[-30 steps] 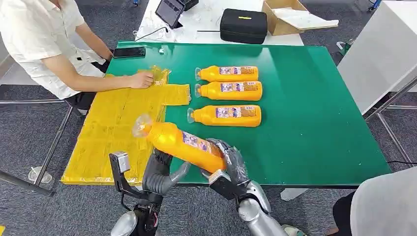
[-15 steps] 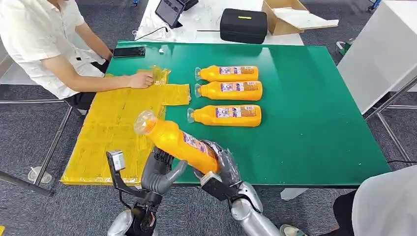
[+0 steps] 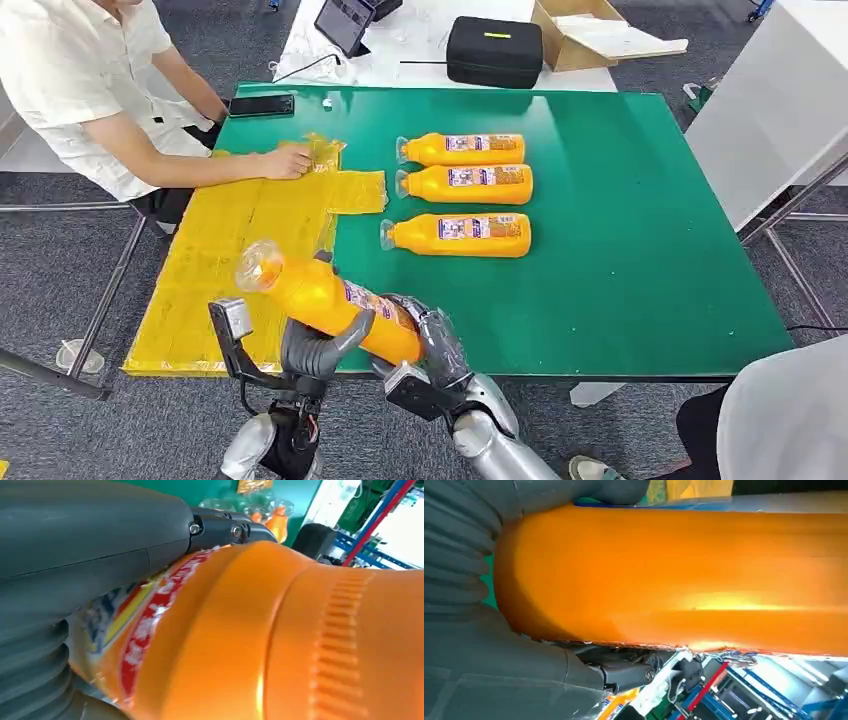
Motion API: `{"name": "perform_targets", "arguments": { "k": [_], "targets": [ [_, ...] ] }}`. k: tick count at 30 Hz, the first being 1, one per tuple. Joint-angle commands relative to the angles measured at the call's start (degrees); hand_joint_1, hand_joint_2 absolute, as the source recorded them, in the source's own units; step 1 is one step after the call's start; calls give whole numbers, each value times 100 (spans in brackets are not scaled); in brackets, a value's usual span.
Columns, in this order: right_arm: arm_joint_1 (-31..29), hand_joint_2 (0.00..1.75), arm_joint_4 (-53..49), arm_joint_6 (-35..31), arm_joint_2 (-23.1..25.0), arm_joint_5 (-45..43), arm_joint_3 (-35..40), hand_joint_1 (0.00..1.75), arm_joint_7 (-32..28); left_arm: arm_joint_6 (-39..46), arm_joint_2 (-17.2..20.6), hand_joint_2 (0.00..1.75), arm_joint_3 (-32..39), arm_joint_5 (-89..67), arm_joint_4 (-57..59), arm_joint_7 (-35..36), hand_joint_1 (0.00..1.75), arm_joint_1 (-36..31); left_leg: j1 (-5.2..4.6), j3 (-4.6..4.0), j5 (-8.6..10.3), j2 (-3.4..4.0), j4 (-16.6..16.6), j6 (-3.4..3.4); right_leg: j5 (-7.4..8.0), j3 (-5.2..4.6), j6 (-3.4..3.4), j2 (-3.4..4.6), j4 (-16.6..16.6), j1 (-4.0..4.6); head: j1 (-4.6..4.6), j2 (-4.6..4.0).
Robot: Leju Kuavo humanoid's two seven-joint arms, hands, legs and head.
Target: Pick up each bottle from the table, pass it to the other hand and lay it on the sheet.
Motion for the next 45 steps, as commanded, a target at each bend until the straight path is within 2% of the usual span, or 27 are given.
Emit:
{"name": "perform_targets", "arguments": {
  "k": [1, 6, 8, 9, 10, 11, 12, 16, 18, 19, 21, 26, 27, 28, 29, 31, 32, 33, 34, 35, 37, 39, 43, 45],
  "targets": [
    [17, 175, 22, 114, 19, -257, 439, 147, -263, -224, 7, 175, 66, 348, 280, 171, 0, -329, 0, 10, -2, -3, -3, 2, -4, 11, -5, -6, -2, 1, -2, -2],
    [24, 175, 32, 125, 18, -282, 440, 147, -278, -227, 19, 175, 59, 349, 258, 171, 0, -312, -3, 26, -8, 1, -4, 4, -10, 25, -9, -6, 0, 1, -2, -2],
    [50, 175, 45, 258, 19, -388, 427, 138, -334, -402, 17, 175, 91, 520, 168, 176, 7, -259, -1, 12, -3, -1, -3, 2, -4, 13, -6, -5, -2, 2, -2, -2],
    [77, 175, 85, 316, 29, -439, 422, 131, -376, -642, 60, 175, 89, 740, 32, 274, 155, -186, -4, 42, -14, 2, -3, 6, -16, 40, -12, -7, 1, 1, 0, -2],
    [87, 175, 128, 320, 48, -483, 395, 87, -438, -785, 93, 175, 71, 823, -22, 293, 175, -160, -1, 22, -8, 2, -2, 4, -8, 22, -7, -4, -1, 2, 0, -2],
    [94, 175, 142, 271, 72, -510, 368, 38, -466, -893, 117, 175, 69, 888, -74, 300, 175, -126, -2, 34, -12, 4, -4, 5, -12, 32, -10, -4, -1, 2, 0, -2],
    [119, 175, 8, 30, 78, -515, 385, 0, -466, -1203, 114, 175, 118, 1277, -115, 521, 175, -78, -1, 23, -8, 3, -4, 3, -8, 22, -8, -3, -2, 2, 0, -2],
    [6, 175, 21, -111, 155, -630, 408, 0, -466, -1355, 167, 175, 318, 1541, -392, 552, 175, -16, 1, 8, -5, 10, -1, 2, -2, 6, -6, 6, 0, 3, 0, -2],
    [23, 175, -39, -161, 134, -600, 431, 0, -466, -1341, 71, 175, 506, 1683, -476, 562, 175, 18, -1, 20, -9, 14, -1, 3, -7, 15, -9, 6, 3, 2, -2, -2],
    [60, 0, -79, -222, 89, -564, 478, 0, -466, -1306, 6, 175, 572, 1676, -598, 613, 175, 77, 0, 11, -5, 8, -1, 3, -4, 8, -6, 1, 0, 2, -2, -2],
    [125, 0, -133, -522, 61, -470, 493, 0, -466, -1016, 9, 175, 642, 1453, -704, 646, 175, 18, -3, 34, -16, 6, 2, 7, -16, 32, -10, -5, 5, 2, -2, -2],
    [393, 0, -258, -959, -39, -466, 320, 0, -466, -586, 140, 175, 888, 971, -693, 404, 175, -30, -1, 21, -5, -5, -5, 4, -9, 22, -8, -11, -3, 2, 0, -2],
    [532, 0, -409, -1541, -120, -356, 266, 0, -466, 1, 181, 175, 1031, 185, -677, 65, 175, -79, -2, 34, -9, -3, -7, 5, -13, 34, -10, -11, -5, 2, 0, 0],
    [532, 0, -409, -1541, -120, -356, 266, 0, -466, 1, 181, 175, 1031, 185, -677, 65, 175, -79, -2, 20, -5, -1, -6, 3, -7, 20, -7, -6, -3, 1, 0, -2],
    [703, 0, -727, -1736, -179, -153, 42, 0, -466, 469, 232, 175, 1159, -322, -626, -114, 175, -168, -4, 36, -10, -3, -8, 5, -14, 35, -11, -11, -2, 0, -2, 0],
    [1034, 0, -1283, -1736, -132, 283, -530, 0, -466, 1309, 341, 175, 1255, -1230, -429, -285, 175, -356, 0, 8, -1, -11, -4, 2, -6, 11, -6, -15, -2, 3, 0, -2],
    [1034, 0, -1283, -1736, -132, 283, -530, 0, -466, 1309, 341, 175, 1255, -1230, -429, -285, 175, -356, -2, 26, -7, -10, -4, 4, -13, 27, -10, -17, 0, 1, -2, -2],
    [1294, 0, -1764, -1736, 16, 656, -1066, 0, -466, 2609, 423, 175, 1249, -2571, -46, -512, 175, -561, -4, 16, -2, -9, -5, 3, -9, 16, -8, -16, 1, -1, -2, -2],
    [1399, 0, -2000, -1736, 81, 725, -1252, 0, -466, 3300, 446, 175, 1216, -3463, 253, -475, 175, -683, -4, 30, -7, -16, -4, 4, -17, 32, -13, -26, 3, 1, -2, -2],
    [1557, 0, -2499, -1736, 228, 904, -1707, 0, -466, 3473, 82, 175, 2275, -5623, 735, -157, 175, -746, -4, 20, -1, -24, -6, 2, -14, 22, -10, -32, 4, -1, -2, -2],
    [1563, 0, -2594, -1736, 182, 870, -1719, 0, -466, 3473, 19, 175, 2568, -5995, 904, -365, 175, -814, -6, 11, 1, -6, -7, 3, -4, 9, -6, -10, 1, -3, 0, -2],
    [1563, 0, -2594, -1736, 182, 870, -1719, 0, -466, 3473, 19, 175, 2568, -5995, 904, -365, 175, -814, -5, 35, -8, 6, -6, 5, -10, 31, -11, -1, 1, -1, -4, 0],
    [1563, 0, -2594, -1736, 182, 870, -1719, 0, -466, 3473, 19, 175, 2568, -5995, 904, -365, 175, -814, -3, 9, -1, 3, -3, 3, 0, 7, -6, -3, 0, -3, -2, 0],
    [1559, 0, -2841, -1736, 291, 1004, -1942, 0, -466, 3473, -177, 175, 3098, -7549, 1015, -388, 175, -906, -5, 33, -10, -2, -2, 6, -12, 31, -12, -12, 2, -3, 0, -2]
  ]
}}
